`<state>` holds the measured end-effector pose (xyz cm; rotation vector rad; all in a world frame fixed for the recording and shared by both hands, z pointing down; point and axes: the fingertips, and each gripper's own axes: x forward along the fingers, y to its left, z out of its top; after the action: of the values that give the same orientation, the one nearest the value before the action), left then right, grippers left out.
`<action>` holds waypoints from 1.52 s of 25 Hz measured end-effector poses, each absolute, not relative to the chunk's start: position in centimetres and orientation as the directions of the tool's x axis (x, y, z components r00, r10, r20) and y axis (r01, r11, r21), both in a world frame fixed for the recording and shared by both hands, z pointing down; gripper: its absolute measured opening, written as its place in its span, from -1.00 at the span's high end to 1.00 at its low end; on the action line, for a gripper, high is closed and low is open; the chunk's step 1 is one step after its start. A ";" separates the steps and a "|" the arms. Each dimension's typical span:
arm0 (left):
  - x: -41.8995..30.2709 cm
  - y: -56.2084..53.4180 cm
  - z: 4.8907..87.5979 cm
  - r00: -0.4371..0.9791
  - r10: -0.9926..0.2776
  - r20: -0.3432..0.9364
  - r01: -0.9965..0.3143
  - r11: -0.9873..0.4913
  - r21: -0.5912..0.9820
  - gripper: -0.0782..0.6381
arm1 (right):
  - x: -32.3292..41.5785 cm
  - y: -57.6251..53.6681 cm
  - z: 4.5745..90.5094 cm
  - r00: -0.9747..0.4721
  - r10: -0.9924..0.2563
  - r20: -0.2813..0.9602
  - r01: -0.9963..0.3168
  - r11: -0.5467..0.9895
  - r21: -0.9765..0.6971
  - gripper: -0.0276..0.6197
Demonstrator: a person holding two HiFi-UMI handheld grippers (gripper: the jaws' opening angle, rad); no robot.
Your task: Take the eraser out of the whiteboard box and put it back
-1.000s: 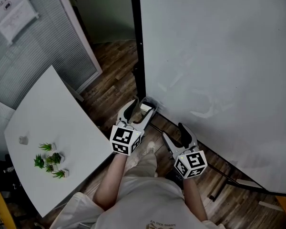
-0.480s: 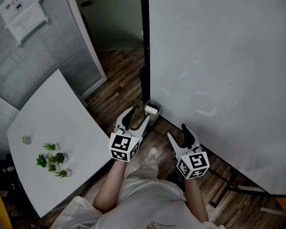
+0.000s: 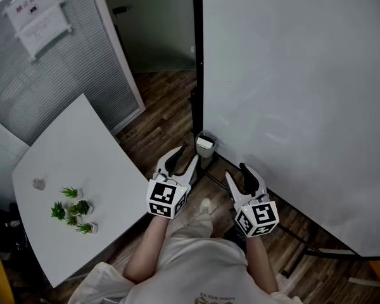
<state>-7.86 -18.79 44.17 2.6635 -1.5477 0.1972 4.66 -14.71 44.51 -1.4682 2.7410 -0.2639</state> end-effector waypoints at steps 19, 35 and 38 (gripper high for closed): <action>-8.0 -17.1 43.4 0.465 -0.879 0.107 -0.882 -0.470 -0.031 0.81 | 6.1 -13.2 43.1 -0.526 -0.851 0.004 -0.840 0.518 -0.158 0.88; -8.1 -17.1 43.7 0.462 -0.880 0.111 -0.885 -0.466 -0.016 0.81 | 6.6 -13.1 43.8 -0.503 -0.863 0.048 -0.859 0.493 -0.140 0.88; -8.2 -17.3 43.7 0.461 -0.880 0.112 -0.885 -0.465 -0.016 0.81 | 6.6 -13.2 43.8 -0.505 -0.862 0.052 -0.858 0.494 -0.137 0.88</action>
<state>-8.18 -17.25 43.69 2.6467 -1.6004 0.1618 6.65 -13.18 43.84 -1.5516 2.6957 -0.2258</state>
